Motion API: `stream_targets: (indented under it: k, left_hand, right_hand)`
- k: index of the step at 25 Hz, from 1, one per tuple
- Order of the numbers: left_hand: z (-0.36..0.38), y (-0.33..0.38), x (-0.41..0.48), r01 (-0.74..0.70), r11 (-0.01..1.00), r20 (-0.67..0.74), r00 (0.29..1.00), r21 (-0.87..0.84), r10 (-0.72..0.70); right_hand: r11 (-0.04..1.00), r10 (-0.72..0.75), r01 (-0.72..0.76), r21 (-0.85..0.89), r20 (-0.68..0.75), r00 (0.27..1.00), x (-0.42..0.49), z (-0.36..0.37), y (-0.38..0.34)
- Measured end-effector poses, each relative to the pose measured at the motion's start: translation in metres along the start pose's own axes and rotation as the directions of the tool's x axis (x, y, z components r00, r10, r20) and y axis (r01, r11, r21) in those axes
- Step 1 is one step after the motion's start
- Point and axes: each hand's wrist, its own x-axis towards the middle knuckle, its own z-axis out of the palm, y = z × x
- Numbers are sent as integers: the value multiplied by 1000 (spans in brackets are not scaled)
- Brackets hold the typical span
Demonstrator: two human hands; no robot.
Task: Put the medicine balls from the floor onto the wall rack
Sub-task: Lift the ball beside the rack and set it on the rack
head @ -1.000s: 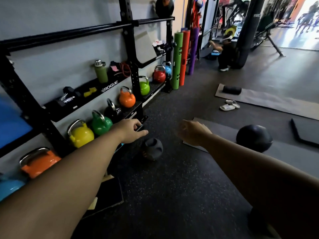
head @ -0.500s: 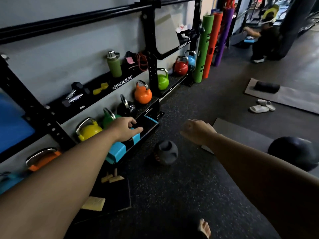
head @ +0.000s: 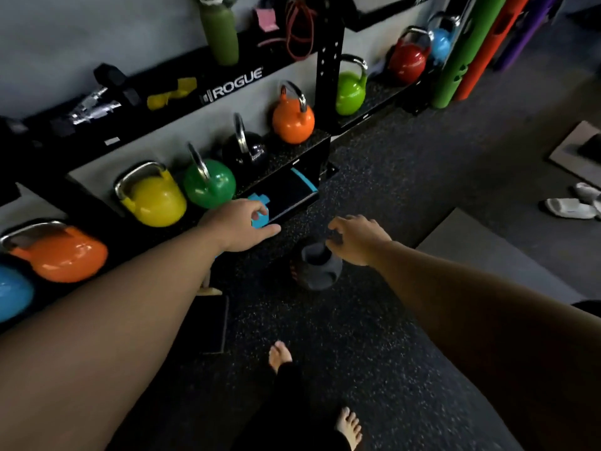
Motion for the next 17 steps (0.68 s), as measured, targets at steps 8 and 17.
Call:
stream_targets:
  k: [8,17]
  left_hand:
    - [71,-33,169,68,995,110,992,-77,-59]
    - [264,-103,319,170,977,239,962,-132,-135]
  right_hand:
    - [997,47,-54,58,112,993,167,46,63]
    - [998,-49,30,57,352,935,350,257,133]
